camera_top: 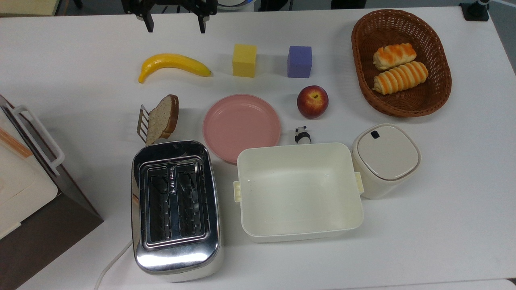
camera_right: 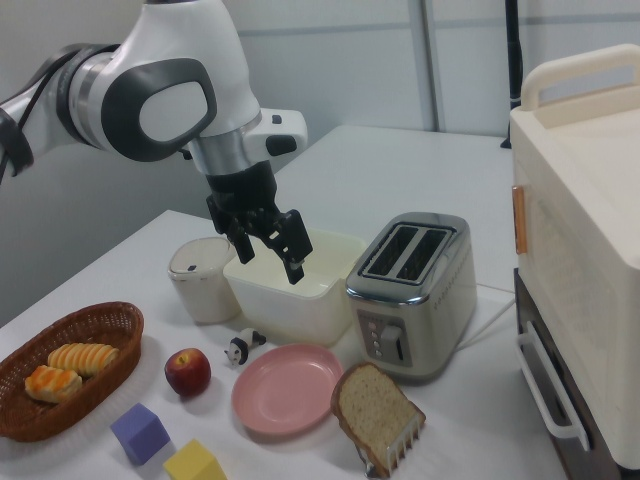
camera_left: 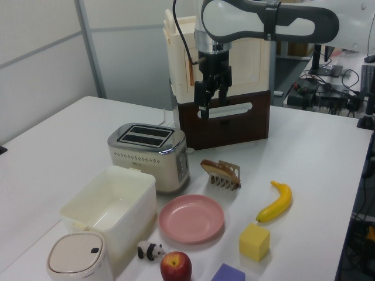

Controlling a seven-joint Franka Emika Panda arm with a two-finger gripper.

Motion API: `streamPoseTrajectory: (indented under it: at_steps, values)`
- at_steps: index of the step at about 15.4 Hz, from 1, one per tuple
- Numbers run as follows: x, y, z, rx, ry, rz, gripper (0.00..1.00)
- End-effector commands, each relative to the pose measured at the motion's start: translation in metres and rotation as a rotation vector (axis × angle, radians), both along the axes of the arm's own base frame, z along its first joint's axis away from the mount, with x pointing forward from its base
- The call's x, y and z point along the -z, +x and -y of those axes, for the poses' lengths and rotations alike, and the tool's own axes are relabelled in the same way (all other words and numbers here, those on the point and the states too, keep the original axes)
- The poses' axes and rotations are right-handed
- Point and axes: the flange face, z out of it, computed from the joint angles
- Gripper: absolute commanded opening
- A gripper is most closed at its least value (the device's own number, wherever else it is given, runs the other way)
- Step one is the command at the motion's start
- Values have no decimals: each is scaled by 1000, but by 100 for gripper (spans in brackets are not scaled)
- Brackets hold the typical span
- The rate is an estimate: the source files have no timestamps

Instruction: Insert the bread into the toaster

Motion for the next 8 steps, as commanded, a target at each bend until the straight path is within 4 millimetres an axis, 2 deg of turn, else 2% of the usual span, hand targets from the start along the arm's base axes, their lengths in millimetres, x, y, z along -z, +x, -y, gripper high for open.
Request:
streamPoseTrajectory:
  at_steps: [1,8]
  values:
    - [5,-3,10,-90,12,-17,100]
    - [11,0,10,-58,4,-28,100]
